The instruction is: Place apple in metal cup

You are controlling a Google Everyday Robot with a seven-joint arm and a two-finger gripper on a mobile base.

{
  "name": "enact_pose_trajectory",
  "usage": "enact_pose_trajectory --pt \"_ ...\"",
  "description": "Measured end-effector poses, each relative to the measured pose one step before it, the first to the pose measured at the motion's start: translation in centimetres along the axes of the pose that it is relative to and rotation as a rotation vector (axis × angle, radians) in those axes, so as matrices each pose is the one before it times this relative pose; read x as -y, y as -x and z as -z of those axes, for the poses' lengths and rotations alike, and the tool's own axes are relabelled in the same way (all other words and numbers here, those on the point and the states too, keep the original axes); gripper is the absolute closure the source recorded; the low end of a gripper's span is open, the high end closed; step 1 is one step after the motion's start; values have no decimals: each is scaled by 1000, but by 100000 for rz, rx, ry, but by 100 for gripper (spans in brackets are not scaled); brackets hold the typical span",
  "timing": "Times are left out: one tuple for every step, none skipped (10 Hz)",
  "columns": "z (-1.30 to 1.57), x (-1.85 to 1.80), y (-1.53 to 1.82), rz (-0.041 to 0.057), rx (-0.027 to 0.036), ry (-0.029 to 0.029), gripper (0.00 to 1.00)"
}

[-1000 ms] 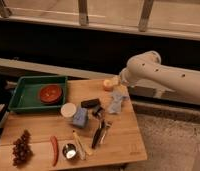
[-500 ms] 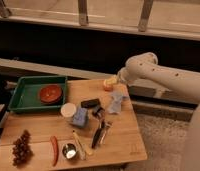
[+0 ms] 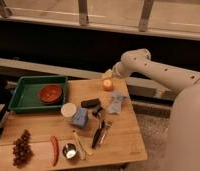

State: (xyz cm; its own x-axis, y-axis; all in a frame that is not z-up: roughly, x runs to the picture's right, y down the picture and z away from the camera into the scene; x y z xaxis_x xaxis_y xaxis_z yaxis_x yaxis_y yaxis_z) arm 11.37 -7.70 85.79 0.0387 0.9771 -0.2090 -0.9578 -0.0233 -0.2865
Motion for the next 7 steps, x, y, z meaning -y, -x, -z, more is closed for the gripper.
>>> enact_pose_trajectory --pt "-436 437 467 -1536 -546 610 20" --pt "-150 29 247 -372 -79 311 20" --pt "-144 -299 53 267 -165 293 20" --pt "38 93 7 -62 47 -125 20" --pt "1 62 -39 5 -29 -50 20" --pt "-12 93 -19 71 176 29 20" --pt "-701 172 311 -259 713 995 20"
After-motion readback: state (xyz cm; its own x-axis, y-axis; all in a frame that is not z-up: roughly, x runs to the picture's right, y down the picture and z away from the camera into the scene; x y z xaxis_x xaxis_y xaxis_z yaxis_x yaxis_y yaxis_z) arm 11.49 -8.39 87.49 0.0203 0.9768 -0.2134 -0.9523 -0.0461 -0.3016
